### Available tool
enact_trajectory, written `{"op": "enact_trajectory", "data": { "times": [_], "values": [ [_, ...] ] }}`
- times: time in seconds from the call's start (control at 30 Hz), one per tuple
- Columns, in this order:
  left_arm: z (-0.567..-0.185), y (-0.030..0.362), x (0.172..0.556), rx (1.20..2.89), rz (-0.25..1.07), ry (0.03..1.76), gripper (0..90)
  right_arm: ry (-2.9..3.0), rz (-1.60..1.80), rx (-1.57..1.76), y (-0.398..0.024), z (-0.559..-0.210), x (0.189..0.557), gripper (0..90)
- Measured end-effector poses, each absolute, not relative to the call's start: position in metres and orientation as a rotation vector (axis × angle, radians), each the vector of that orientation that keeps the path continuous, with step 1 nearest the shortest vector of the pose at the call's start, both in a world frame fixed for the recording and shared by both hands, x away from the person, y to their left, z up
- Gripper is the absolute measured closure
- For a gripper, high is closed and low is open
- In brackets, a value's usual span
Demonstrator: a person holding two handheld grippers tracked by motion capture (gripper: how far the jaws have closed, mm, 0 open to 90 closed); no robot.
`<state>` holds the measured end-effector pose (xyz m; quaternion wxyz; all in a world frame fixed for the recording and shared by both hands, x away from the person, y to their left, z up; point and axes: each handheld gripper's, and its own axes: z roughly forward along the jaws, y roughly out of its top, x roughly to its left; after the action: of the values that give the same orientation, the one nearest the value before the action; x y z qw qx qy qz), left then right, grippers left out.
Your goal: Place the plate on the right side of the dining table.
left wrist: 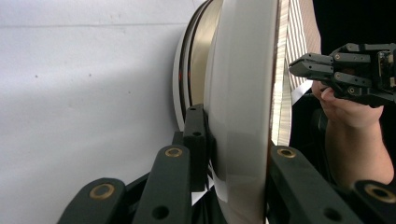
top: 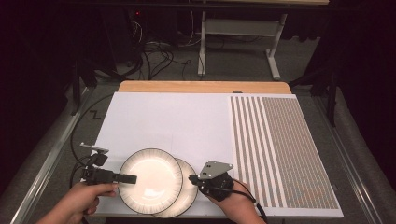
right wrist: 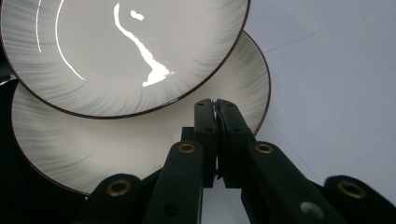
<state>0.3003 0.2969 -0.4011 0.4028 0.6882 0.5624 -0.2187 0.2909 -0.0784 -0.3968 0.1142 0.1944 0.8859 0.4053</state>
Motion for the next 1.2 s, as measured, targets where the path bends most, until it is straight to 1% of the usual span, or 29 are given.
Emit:
{"op": "enact_trajectory", "data": {
  "times": [0.73, 0.97, 1.2],
  "values": [
    [-0.397, 0.299, 0.298, 1.713, -0.409, 1.370, 78.6, 2.460, 1.262, 0.739, -0.136, -0.384, 0.300, 84.2],
    [-0.395, 0.302, 0.297, 1.699, -0.324, 1.340, 78.6, 2.429, 1.274, 0.773, -0.146, -0.382, 0.302, 83.0],
    [-0.393, 0.304, 0.295, 1.684, -0.245, 1.312, 78.7, 2.389, 1.291, 0.801, -0.156, -0.379, 0.302, 76.9]
  ]
}}
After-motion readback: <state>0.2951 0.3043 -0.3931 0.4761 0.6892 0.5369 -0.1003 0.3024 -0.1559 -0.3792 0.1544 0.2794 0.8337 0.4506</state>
